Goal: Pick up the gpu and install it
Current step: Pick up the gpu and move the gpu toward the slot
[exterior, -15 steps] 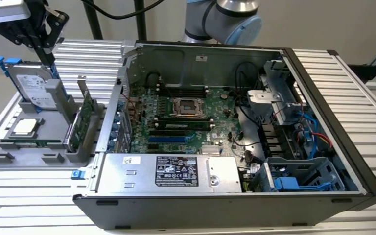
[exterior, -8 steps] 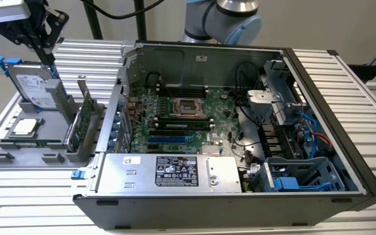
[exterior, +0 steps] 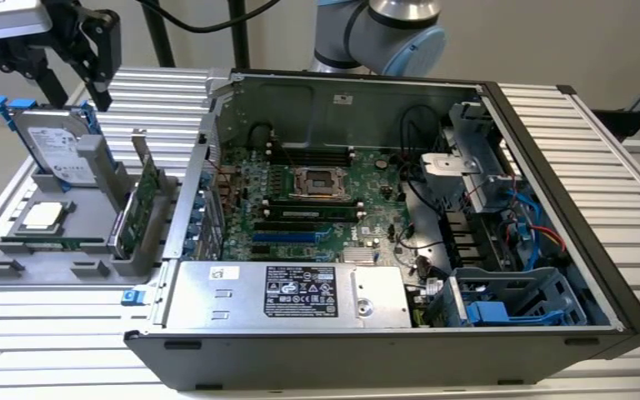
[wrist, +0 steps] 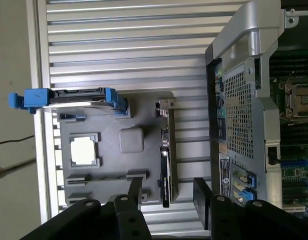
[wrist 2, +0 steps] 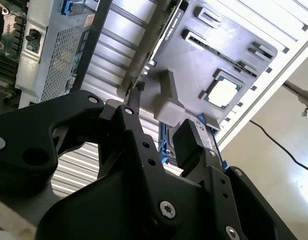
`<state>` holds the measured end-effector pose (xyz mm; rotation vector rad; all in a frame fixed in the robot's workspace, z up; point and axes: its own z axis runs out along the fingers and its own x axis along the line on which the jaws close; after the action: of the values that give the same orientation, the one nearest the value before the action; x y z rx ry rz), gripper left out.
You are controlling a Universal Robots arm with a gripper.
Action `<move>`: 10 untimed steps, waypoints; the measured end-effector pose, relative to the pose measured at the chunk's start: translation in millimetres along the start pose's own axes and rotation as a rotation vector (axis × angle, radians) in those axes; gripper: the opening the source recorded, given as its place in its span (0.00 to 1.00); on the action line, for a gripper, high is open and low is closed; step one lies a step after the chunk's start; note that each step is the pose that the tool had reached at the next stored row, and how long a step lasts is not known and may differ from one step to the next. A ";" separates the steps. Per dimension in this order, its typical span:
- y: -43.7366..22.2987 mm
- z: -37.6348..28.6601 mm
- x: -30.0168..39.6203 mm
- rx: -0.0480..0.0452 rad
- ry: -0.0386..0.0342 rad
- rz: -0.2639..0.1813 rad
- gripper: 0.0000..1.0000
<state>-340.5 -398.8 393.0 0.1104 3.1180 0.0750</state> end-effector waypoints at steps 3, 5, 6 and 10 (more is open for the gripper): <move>0.0 0.5 0.0 0.0000 0.0001 0.000 1.00; -0.1 0.8 0.0 0.0000 0.0000 0.000 1.00; -0.1 1.0 0.0 0.0000 0.0001 0.000 1.00; -0.1 1.9 0.0 0.0000 0.0000 0.000 1.00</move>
<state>-340.5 -398.8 391.1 0.1104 3.1180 0.0749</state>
